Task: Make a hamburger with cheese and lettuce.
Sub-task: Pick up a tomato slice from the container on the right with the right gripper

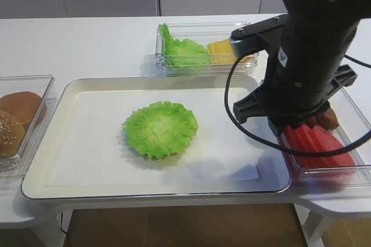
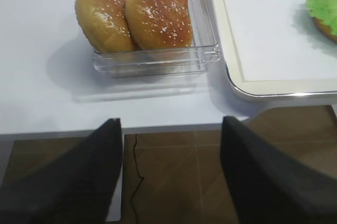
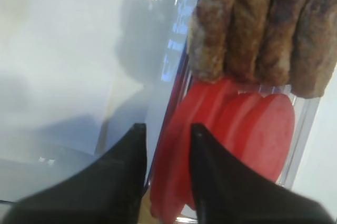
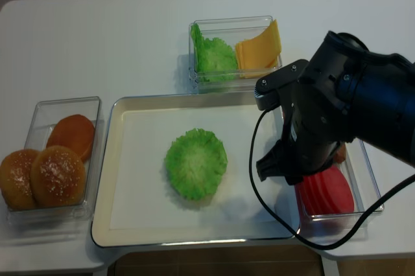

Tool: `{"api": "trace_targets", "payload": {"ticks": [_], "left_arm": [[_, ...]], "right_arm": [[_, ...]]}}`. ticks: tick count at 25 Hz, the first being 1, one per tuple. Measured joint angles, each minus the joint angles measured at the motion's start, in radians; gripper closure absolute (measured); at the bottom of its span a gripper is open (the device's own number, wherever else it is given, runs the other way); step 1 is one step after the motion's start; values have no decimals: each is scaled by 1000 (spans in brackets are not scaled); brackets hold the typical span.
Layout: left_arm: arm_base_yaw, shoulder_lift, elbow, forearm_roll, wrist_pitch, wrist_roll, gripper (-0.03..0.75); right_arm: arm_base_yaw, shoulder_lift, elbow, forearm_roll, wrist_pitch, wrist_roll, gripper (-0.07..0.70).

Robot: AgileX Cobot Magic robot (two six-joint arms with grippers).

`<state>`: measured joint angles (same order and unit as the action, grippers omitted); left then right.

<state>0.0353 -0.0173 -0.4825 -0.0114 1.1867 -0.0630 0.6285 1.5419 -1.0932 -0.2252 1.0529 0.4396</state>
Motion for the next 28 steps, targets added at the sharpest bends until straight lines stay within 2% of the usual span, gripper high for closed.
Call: {"api": "trace_targets", "payload": {"ticks": [5, 28], "left_arm": [[0, 0, 0, 0, 0, 0, 277], [0, 0, 0, 0, 0, 0, 277]], "right_arm": [[0, 0, 0, -9, -1, 0, 451], [0, 27, -6, -25, -3, 0, 454]]}}
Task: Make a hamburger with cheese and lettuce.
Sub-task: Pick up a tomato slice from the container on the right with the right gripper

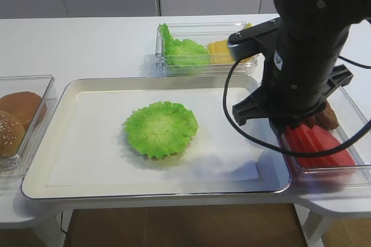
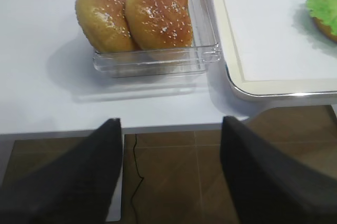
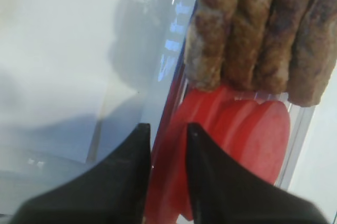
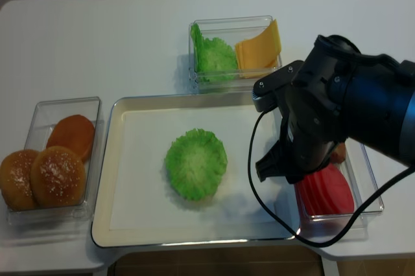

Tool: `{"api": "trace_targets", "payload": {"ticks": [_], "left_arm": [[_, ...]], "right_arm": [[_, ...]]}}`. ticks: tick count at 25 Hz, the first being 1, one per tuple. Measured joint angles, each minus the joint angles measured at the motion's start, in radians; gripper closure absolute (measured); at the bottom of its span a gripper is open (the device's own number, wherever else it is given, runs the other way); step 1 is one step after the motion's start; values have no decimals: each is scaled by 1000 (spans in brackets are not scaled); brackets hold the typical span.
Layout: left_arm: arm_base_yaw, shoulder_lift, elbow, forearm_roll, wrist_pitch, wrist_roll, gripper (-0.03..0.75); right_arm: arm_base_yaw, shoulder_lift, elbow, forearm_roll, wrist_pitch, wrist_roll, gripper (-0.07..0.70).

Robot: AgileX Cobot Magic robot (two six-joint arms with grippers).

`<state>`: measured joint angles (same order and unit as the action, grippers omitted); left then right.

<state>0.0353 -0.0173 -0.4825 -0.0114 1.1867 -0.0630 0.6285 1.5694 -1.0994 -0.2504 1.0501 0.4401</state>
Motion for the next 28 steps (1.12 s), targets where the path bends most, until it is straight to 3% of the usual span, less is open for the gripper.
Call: {"api": "trace_targets", "payload": {"ticks": [3, 9, 28], "left_arm": [[0, 0, 0, 0, 0, 0, 277], [0, 0, 0, 0, 0, 0, 277], [0, 0, 0, 0, 0, 0, 277]], "right_arm": [[0, 0, 0, -1, 0, 0, 470], [0, 0, 0, -7, 4, 2, 577], [0, -68, 2, -9, 13, 4, 580]]}}
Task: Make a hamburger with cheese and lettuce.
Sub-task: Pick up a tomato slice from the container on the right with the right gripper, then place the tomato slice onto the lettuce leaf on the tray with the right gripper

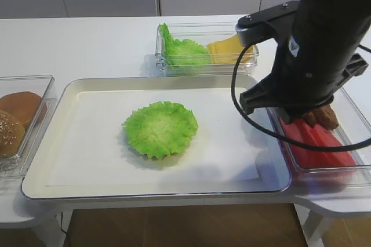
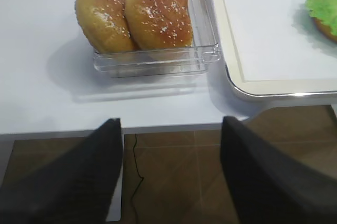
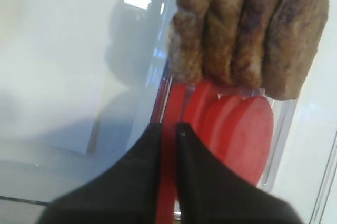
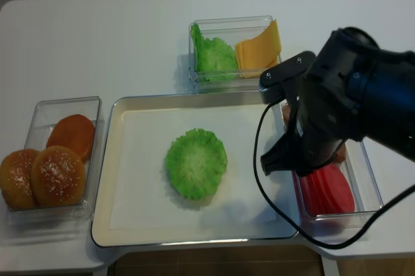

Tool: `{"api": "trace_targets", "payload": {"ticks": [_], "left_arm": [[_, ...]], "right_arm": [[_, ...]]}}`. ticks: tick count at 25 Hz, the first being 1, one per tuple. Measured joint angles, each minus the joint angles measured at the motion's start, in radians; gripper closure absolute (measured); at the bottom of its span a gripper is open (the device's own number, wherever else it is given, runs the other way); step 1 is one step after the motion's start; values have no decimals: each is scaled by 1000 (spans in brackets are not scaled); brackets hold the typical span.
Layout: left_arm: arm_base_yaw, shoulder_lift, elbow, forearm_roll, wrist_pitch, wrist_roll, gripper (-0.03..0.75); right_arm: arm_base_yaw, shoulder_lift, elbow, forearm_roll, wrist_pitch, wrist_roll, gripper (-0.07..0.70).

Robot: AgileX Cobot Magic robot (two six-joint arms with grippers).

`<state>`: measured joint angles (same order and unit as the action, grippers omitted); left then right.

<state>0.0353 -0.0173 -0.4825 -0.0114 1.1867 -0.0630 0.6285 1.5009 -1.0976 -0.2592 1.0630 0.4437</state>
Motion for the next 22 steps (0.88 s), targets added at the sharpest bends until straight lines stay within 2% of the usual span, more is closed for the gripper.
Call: {"api": "trace_targets", "payload": {"ticks": [8, 11, 17, 22], "left_arm": [[0, 0, 0, 0, 0, 0, 277], [0, 0, 0, 0, 0, 0, 277], [0, 0, 0, 0, 0, 0, 277], [0, 0, 0, 0, 0, 0, 277]], "right_arm": [[0, -114, 0, 18, 11, 6, 582], [0, -163, -18, 26, 34, 2, 582], [11, -196, -160, 28, 99, -31, 582], [66, -177, -283, 22, 119, -49, 582]]}}
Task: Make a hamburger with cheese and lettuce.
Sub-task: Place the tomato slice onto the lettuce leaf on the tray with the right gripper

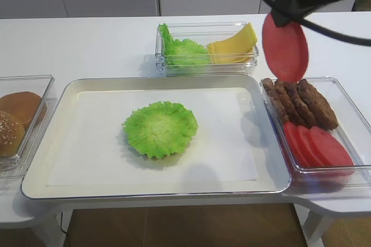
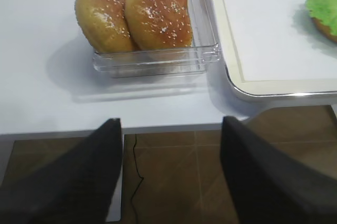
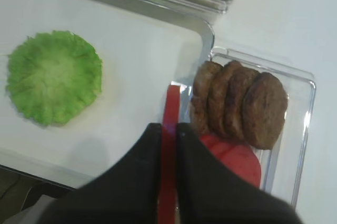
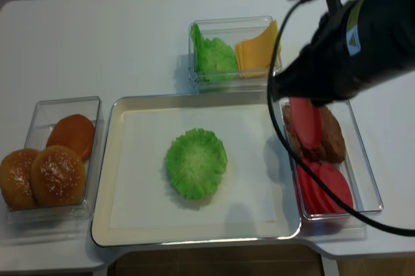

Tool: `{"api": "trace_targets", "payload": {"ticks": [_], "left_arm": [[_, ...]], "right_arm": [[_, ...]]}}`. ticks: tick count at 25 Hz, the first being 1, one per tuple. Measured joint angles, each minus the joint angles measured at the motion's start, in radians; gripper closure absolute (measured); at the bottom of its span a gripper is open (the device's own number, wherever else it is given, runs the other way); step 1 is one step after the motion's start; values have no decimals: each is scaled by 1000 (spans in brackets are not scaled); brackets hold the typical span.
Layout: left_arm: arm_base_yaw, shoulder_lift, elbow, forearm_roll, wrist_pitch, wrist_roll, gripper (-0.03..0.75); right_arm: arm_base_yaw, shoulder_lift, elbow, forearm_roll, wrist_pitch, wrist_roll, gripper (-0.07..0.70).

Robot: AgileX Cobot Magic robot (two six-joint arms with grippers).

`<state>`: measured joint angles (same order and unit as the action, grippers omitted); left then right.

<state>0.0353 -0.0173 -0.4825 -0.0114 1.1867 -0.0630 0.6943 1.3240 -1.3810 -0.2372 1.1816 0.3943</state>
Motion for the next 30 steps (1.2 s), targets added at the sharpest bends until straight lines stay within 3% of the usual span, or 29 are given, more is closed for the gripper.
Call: {"api": "trace_targets", "payload": {"ticks": [8, 14, 19, 30], "left_arm": [[0, 0, 0, 0, 0, 0, 277], [0, 0, 0, 0, 0, 0, 277], [0, 0, 0, 0, 0, 0, 277], [0, 0, 0, 0, 0, 0, 277]], "right_arm": [[141, 185, -97, -68, 15, -6, 582], [219, 361, -161, -132, -24, -25, 582], [233, 479, -223, -169, -72, -34, 582], [233, 576, -258, -219, -87, -60, 582]]}}
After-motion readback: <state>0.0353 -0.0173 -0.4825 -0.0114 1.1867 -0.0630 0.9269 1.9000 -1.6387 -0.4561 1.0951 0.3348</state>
